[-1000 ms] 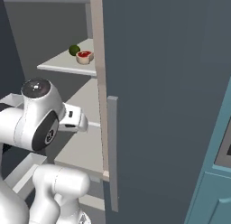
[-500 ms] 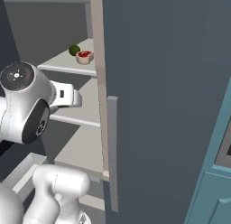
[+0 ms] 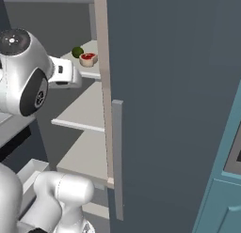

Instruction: Take the steak, mango, and lime from the freezer and place them in the bowl on the counter.

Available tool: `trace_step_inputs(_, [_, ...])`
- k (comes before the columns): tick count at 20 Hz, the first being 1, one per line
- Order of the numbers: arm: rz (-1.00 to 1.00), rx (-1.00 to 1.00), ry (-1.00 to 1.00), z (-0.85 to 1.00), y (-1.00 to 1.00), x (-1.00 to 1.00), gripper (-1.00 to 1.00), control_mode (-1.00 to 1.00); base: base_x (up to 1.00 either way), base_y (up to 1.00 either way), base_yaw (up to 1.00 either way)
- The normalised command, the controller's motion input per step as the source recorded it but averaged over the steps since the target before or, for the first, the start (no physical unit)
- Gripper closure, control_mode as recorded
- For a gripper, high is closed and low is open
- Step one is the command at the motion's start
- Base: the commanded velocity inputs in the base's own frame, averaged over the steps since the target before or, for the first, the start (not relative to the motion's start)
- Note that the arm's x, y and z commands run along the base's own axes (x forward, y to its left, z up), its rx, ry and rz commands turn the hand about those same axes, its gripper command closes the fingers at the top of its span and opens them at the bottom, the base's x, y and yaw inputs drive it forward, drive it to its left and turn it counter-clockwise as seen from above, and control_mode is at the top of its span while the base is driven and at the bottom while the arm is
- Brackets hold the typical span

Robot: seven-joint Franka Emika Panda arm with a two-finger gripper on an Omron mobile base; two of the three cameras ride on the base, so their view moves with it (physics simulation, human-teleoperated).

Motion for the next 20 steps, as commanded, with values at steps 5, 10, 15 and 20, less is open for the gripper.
trace_step_inputs(5, [0.01, 0.00, 0.00, 0.06, 0.00, 0.52, -1.00, -1.00, 0.00, 0.00, 0.00])
trace_step_inputs(10, [0.00, 0.00, 0.00, 0.00, 0.10, 0.45, -1.00, -1.00, 0.00, 0.00, 0.00])
trace_step_inputs(15, [0.00, 0.00, 0.00, 0.00, 0.04, 0.48, -1.00, -1.00, 0.00, 0.00, 0.00])
trace_step_inputs(20, [0.00, 0.00, 0.00, 0.00, 0.00, 0.40, -1.00, -1.00, 0.00, 0.00, 0.00])
